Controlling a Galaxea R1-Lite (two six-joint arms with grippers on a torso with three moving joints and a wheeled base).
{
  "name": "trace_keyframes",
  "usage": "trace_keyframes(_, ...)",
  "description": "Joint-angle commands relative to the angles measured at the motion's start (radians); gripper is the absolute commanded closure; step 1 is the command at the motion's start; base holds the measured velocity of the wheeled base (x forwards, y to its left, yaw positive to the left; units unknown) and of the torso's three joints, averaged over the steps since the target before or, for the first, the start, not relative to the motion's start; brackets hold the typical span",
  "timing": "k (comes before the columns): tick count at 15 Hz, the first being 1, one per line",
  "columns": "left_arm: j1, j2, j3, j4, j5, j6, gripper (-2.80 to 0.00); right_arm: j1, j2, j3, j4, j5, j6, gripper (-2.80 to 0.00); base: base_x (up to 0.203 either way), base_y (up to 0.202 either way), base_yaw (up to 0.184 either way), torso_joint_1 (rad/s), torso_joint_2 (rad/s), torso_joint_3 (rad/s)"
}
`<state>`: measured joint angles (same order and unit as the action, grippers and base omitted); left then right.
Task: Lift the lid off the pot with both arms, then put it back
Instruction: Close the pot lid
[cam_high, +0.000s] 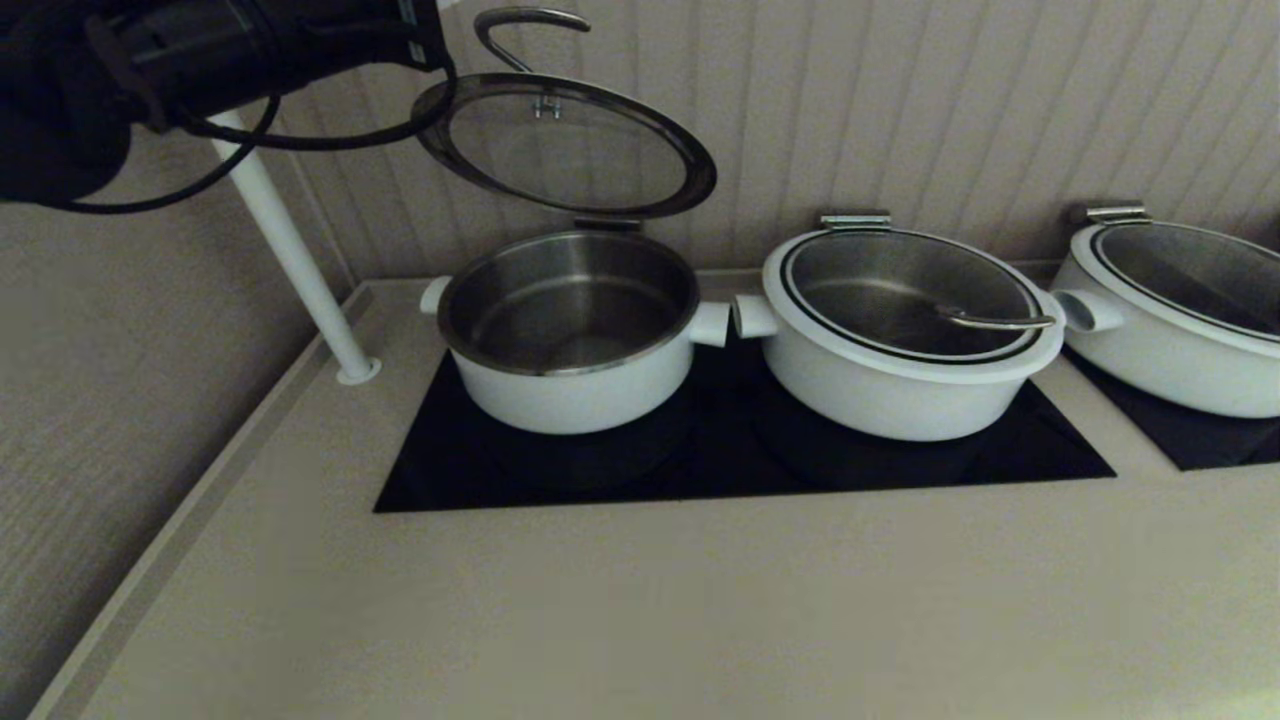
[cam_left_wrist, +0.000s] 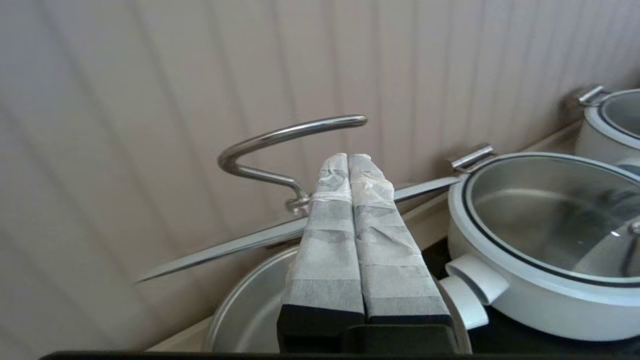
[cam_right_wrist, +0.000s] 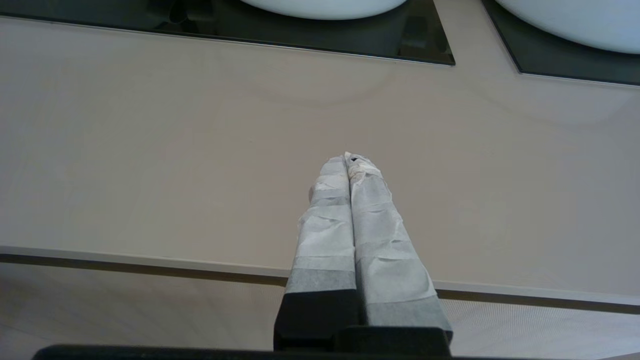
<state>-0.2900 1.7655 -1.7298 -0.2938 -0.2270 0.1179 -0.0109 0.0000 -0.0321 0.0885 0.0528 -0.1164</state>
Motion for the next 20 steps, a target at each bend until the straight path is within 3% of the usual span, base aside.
trace_keyframes(1,0.000,0.012,0.005,0.013,-0.017,0.000,0.00,0.002,0.000,0.000,0.000,0.001,-0.001,0.00,0.000,0.000,0.000,0.000,0.00,0.000)
trace_keyframes(4,0.001,0.019,-0.001,0.033,-0.052,0.002,0.00,0.002,0.000,0.000,0.000,0.001,-0.002,0.00,0.000,0.000,0.000,0.000,0.00,0.000)
trace_keyframes(20,0.000,0.057,0.005,0.028,-0.061,0.043,0.00,0.003,0.000,0.000,0.000,0.001,-0.002,0.00,0.000,0.000,0.000,0.000,0.00,0.000)
